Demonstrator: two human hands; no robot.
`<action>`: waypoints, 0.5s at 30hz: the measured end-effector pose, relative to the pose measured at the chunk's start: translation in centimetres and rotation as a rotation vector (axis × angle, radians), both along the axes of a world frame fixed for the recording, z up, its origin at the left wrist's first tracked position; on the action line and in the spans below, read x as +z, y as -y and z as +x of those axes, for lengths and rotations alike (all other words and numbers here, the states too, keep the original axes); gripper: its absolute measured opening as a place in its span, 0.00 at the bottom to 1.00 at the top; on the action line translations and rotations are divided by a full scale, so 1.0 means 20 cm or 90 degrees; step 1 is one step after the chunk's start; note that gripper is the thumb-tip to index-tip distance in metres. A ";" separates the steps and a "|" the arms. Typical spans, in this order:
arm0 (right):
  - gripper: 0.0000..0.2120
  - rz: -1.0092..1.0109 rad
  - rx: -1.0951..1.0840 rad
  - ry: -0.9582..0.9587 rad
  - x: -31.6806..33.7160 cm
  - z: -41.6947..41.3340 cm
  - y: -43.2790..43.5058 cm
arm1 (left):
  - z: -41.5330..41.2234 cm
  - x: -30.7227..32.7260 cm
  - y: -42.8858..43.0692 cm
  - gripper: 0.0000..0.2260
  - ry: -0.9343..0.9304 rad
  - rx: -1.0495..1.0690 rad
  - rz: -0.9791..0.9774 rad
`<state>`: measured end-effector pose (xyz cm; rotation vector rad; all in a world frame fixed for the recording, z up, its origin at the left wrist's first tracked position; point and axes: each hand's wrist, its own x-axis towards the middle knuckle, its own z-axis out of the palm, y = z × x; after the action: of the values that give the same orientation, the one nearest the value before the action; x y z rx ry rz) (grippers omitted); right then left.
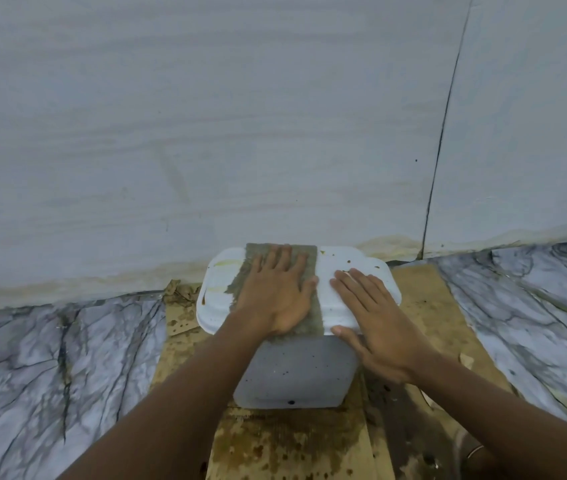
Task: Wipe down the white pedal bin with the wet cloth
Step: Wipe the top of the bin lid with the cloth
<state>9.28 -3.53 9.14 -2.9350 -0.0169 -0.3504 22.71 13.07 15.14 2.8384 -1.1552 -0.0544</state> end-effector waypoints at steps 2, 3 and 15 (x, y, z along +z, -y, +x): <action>0.35 -0.004 0.007 0.008 0.00 0.00 -0.01 | -0.05 -0.01 -0.09 0.28 0.009 -0.045 -0.027; 0.35 -0.003 0.011 0.014 0.00 0.00 -0.01 | -0.05 -0.01 -0.15 0.28 0.011 -0.053 -0.041; 0.34 0.031 0.023 0.034 -0.01 0.02 0.00 | 0.06 0.01 0.08 0.29 -0.021 0.033 0.015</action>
<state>9.73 -3.45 8.91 -2.8726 -0.0670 -0.4170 23.82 11.39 15.40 2.8744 -1.0822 -0.1108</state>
